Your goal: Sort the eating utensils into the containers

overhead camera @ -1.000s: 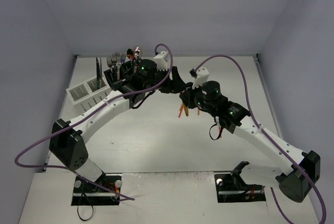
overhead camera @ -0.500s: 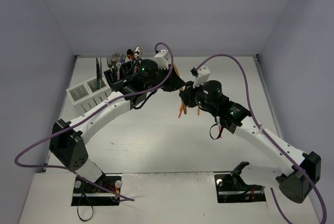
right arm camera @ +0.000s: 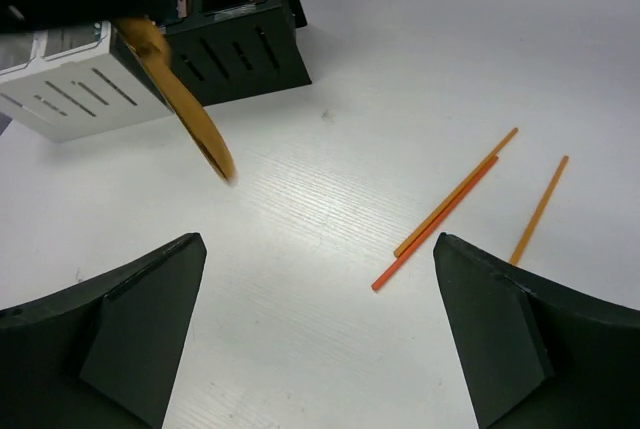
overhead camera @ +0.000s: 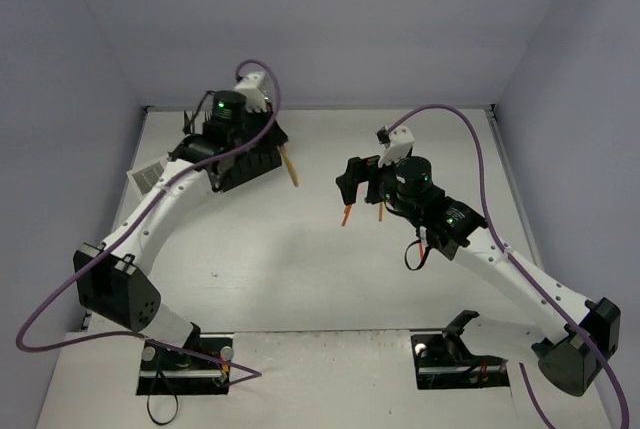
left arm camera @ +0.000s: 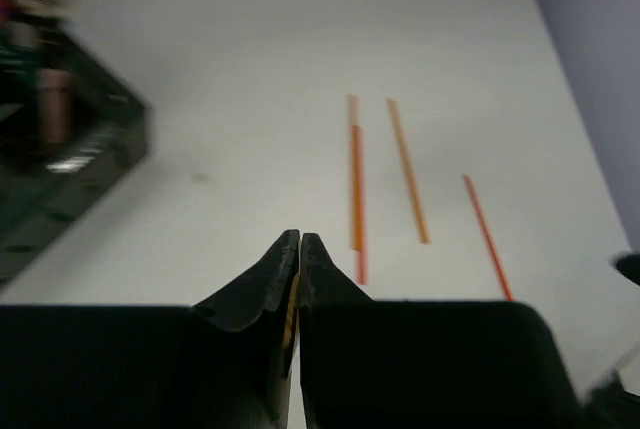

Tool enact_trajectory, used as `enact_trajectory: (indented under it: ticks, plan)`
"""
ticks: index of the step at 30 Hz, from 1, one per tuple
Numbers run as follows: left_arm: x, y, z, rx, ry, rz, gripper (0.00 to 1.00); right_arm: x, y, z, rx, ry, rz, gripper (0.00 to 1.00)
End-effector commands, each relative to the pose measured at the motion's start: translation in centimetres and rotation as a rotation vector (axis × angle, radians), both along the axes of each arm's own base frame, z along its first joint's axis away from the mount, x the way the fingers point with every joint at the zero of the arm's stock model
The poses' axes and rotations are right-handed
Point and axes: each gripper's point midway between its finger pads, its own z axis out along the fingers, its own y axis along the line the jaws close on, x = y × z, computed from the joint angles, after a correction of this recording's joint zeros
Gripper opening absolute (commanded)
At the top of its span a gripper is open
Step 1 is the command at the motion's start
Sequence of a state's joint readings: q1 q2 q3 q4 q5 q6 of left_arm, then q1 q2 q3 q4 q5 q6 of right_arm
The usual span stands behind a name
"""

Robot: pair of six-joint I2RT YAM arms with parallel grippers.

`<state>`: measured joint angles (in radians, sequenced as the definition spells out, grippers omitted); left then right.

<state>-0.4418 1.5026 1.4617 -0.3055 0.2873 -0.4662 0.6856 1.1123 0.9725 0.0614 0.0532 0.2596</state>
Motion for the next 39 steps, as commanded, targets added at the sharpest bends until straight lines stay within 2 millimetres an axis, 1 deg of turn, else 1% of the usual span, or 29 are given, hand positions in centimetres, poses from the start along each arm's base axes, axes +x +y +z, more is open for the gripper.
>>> enact_trajectory:
  ticks: [1, 3, 4, 5, 7, 9, 10, 11, 13, 14, 15, 16, 17, 18, 19, 21, 24, 26, 29, 32, 34, 37, 38, 39]
  plan:
    - [2.2, 10.4, 6.8, 0.130, -0.178, 0.208, 0.00, 0.6, -1.9, 1.1, 0.042, -0.039, -0.084, 0.96]
    - [3.4, 14.0, 7.7, 0.166, -0.207, 0.285, 0.00, 0.5, -2.4, 0.5, 0.033, -0.027, -0.101, 0.96]
    - [4.1, 16.5, 8.0, 0.185, -0.217, 0.341, 0.00, 0.5, -2.7, 0.0, 0.024, -0.017, -0.111, 0.96]
    - [4.8, 18.0, 7.7, 0.212, -0.215, 0.369, 0.00, 0.5, -3.1, -0.5, 0.011, -0.004, -0.123, 0.97]
    - [6.0, 21.1, 7.9, 0.241, -0.218, 0.438, 0.00, 0.7, -3.9, -1.1, -0.003, 0.014, -0.147, 0.97]
    - [7.0, 24.1, 7.7, 0.271, -0.209, 0.509, 0.00, 0.9, -4.5, -1.4, -0.011, 0.024, -0.163, 0.97]
    - [7.5, 25.3, 7.6, 0.289, -0.208, 0.534, 0.00, 0.8, -4.7, -1.6, -0.014, 0.029, -0.166, 0.97]
    - [7.9, 26.2, 7.5, 0.306, -0.206, 0.558, 0.00, 1.0, -5.1, -1.7, -0.015, 0.032, -0.175, 0.97]
    - [8.6, 27.4, 7.2, 0.333, -0.208, 0.593, 0.00, 1.1, -5.8, -2.0, -0.018, 0.042, -0.194, 0.97]
    - [8.8, 27.9, 6.8, 0.343, -0.201, 0.606, 0.00, 1.2, -6.1, -2.0, -0.017, 0.044, -0.201, 0.97]
    - [9.4, 28.5, 5.8, 0.357, -0.180, 0.622, 0.00, 1.3, -6.7, -2.4, -0.020, 0.054, -0.216, 0.97]
    - [9.8, 28.8, 5.2, 0.367, -0.173, 0.632, 0.00, 1.4, -7.0, -2.6, -0.021, 0.058, -0.227, 0.97]
    - [10.3, 29.0, 4.2, 0.374, -0.153, 0.636, 0.00, 1.5, -7.3, -2.8, -0.021, 0.064, -0.237, 0.97]
    - [10.5, 29.3, 3.3, 0.383, -0.140, 0.647, 0.00, 1.3, -8.0, -3.9, -0.039, 0.096, -0.253, 0.97]
    - [10.7, 29.4, 2.6, 0.386, -0.130, 0.649, 0.00, 1.2, -8.4, -4.5, -0.049, 0.116, -0.266, 0.97]
    - [11.0, 29.9, 0.7, 0.402, -0.098, 0.675, 0.00, 1.0, -9.3, -5.7, -0.058, 0.150, -0.303, 0.97]
    - [11.1, 30.2, -1.7, 0.411, -0.044, 0.688, 0.00, 0.7, -10.3, -7.3, -0.073, 0.202, -0.353, 0.97]
    - [11.1, 30.2, -2.7, 0.413, -0.023, 0.697, 0.00, 0.6, -11.0, -8.3, -0.084, 0.232, -0.392, 0.97]
    - [10.9, 30.2, -3.8, 0.411, -0.003, 0.708, 0.00, 0.4, -12.0, -9.5, -0.102, 0.276, -0.439, 0.97]
    - [10.7, 29.4, -4.7, 0.420, 0.015, 0.693, 0.01, 0.0, -13.3, -11.3, -0.122, 0.342, -0.501, 0.97]
    - [10.4, 28.5, -4.8, 0.419, 0.016, 0.674, 0.09, -0.2, -14.1, -12.1, -0.131, 0.379, -0.528, 0.97]
    - [9.8, 27.6, -4.8, 0.423, 0.021, 0.657, 0.28, -0.7, -14.9, -13.9, -0.145, 0.452, -0.553, 0.97]
    - [9.5, 27.3, -4.7, 0.421, 0.025, 0.652, 0.33, -0.9, -15.1, -14.5, -0.148, 0.481, -0.561, 0.97]
    - [9.3, 27.2, -4.5, 0.419, 0.026, 0.652, 0.35, -1.0, -15.3, -15.0, -0.150, 0.503, -0.568, 0.97]
